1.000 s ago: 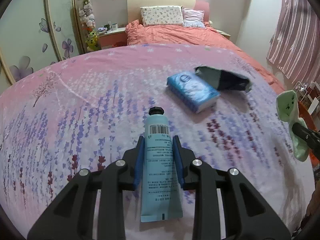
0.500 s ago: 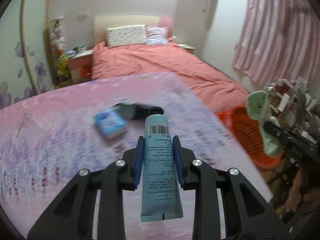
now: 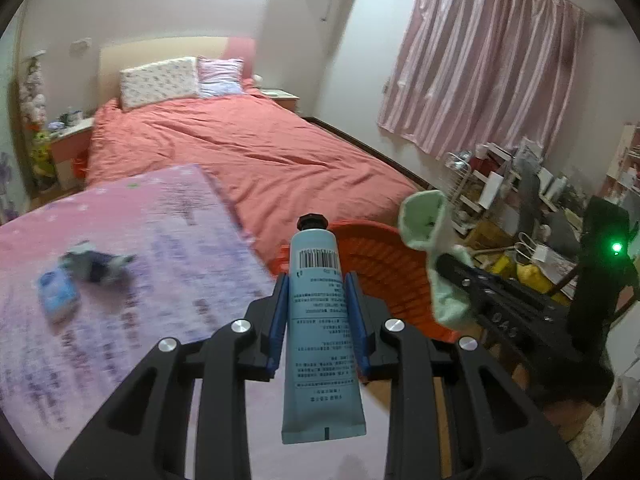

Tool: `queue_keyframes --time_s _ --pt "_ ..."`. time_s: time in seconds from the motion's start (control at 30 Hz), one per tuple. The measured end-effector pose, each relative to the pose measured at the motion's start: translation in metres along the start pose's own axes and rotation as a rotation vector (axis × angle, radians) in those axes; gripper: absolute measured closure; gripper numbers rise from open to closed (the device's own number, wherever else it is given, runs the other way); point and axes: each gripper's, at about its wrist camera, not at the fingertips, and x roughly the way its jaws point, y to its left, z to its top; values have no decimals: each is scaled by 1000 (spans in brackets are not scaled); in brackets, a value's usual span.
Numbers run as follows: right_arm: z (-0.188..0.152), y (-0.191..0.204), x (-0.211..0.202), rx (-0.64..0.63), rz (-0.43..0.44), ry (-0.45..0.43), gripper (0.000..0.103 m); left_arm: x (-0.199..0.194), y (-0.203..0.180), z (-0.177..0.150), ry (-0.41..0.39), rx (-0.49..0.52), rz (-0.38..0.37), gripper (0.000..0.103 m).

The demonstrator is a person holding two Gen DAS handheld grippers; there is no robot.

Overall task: Collect trash
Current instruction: 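Carry the sock in the right tool while the left tool carries the tube to the basket, then open the right tool over the basket while the left tool releases the tube into it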

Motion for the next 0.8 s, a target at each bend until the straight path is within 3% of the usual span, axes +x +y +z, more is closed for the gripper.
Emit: queue_keyframes --time_s 0.17,0.3,0.37,0.43,0.5,0.63,0.8 --pt "7 -30 17 51 -3 4 97 50 -25 4 54 1 -49 75" --pt "6 -51 35 88 6 28 96 95 -39 4 117 12 -42 74" --pt "3 -59 43 101 2 48 87 108 -41 2 133 12 -28 69" --pt "-2 -64 51 107 -6 67 64 120 -35 -1 151 3 -3 55" --pt "-7 -65 53 107 -19 71 55 125 -26 -3 157 -9 19 49" --pt "-12 -63 55 97 -41 77 39 121 0 -9 165 -27 81 39" --pt "-13 -44 51 36 -72 71 27 96 34 -18 151 -37 174 22"
